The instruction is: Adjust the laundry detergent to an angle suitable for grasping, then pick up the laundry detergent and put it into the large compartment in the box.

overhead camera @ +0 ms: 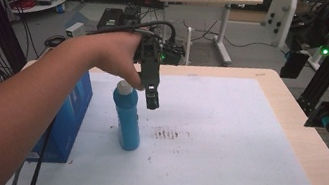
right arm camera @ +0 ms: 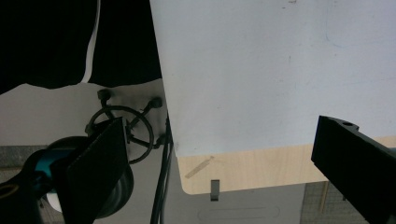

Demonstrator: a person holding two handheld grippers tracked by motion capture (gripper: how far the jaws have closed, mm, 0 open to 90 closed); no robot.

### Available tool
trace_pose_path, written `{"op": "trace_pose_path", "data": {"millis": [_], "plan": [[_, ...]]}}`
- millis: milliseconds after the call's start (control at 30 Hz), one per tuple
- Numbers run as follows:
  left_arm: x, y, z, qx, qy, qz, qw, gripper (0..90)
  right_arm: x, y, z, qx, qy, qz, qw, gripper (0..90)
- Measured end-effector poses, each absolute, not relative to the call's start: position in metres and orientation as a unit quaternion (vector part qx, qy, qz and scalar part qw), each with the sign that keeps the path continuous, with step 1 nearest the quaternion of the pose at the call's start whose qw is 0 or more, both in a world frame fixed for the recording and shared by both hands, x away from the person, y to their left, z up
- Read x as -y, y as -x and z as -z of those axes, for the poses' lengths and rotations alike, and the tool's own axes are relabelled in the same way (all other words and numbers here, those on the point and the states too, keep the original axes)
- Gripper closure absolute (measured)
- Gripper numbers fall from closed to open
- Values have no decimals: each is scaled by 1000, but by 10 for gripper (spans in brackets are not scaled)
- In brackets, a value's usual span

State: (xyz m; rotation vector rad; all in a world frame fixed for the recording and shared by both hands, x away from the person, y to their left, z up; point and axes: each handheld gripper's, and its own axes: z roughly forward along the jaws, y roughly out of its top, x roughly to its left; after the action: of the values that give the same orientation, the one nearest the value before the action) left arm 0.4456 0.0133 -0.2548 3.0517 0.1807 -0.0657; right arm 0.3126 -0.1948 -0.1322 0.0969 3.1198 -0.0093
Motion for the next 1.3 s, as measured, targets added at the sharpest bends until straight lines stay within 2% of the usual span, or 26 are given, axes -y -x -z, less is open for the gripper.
{"op": "trace_pose_path", "data": {"millis": [533, 700, 1300], "plan": [[-16, -443, 252, -66, -997, 21, 43, 17, 197, -311, 132, -999, -32, 3, 17, 30], [-14, -441, 251, -63, -998, 18, 21, 17, 199, -311, 129, -999, -32, -4, 25, 30], [-8, -442, 252, -61, -998, 19, 28, 17, 203, -312, 129, -999, -41, 2, 26, 30]]}}
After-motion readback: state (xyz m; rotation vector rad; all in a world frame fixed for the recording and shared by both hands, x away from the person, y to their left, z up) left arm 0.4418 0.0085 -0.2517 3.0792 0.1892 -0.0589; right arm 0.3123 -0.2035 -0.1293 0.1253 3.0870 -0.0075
